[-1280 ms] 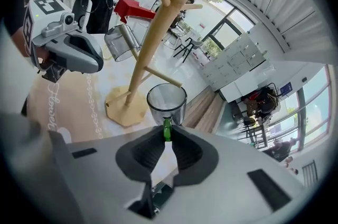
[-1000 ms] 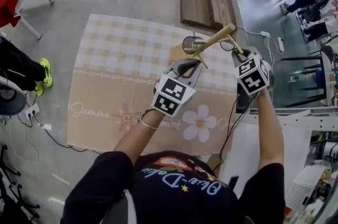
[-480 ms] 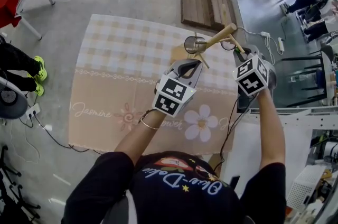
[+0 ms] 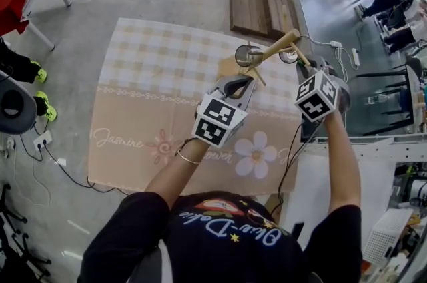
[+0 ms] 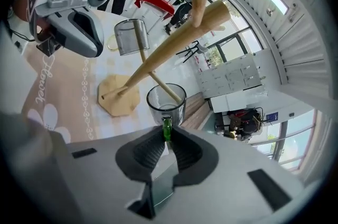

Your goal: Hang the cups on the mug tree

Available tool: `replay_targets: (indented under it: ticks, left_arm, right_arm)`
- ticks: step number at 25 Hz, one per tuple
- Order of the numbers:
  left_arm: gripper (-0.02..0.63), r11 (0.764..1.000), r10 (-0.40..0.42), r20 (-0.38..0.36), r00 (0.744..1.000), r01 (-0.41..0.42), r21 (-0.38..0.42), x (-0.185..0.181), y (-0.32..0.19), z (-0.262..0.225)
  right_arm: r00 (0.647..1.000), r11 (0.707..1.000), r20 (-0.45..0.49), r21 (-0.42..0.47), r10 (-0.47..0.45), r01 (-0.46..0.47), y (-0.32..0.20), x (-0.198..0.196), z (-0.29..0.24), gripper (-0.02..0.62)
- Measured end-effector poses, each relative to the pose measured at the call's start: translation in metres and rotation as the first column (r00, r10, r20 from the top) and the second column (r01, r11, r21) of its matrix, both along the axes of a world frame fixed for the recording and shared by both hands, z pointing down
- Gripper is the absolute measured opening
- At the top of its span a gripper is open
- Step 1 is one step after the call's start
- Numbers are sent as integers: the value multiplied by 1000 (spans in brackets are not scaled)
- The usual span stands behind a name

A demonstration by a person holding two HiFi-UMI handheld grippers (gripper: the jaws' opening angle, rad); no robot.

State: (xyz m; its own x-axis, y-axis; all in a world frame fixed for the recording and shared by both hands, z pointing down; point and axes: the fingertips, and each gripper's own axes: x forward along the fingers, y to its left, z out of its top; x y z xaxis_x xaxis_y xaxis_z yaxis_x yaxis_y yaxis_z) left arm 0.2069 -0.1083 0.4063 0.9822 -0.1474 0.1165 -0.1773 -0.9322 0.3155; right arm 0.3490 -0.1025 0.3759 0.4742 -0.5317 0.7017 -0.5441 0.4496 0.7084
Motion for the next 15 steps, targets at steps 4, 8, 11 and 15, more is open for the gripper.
replay_targets:
  ticks: [4, 8, 11, 15]
  left_arm:
    - [3, 1000, 2, -2, 1000, -2, 5, -2, 1, -2]
    - [3, 1000, 5, -1, 1000, -5, 9, -3, 2, -2]
    - [3, 1000, 4, 3, 1000, -4, 10, -4, 3, -2]
    - [3, 1000, -1, 1, 1000, 1, 14, -5, 3, -4]
  right_arm:
    - [1000, 1000, -13, -11, -10, 10, 2, -3, 1, 46]
    - [999, 1000, -36, -15, -22, 22, 2, -4, 0, 46]
    - [998, 999, -47, -18, -30, 30, 3, -5, -1, 46]
    - [996, 999, -71, -18, -45, 44, 2, -5, -3, 46]
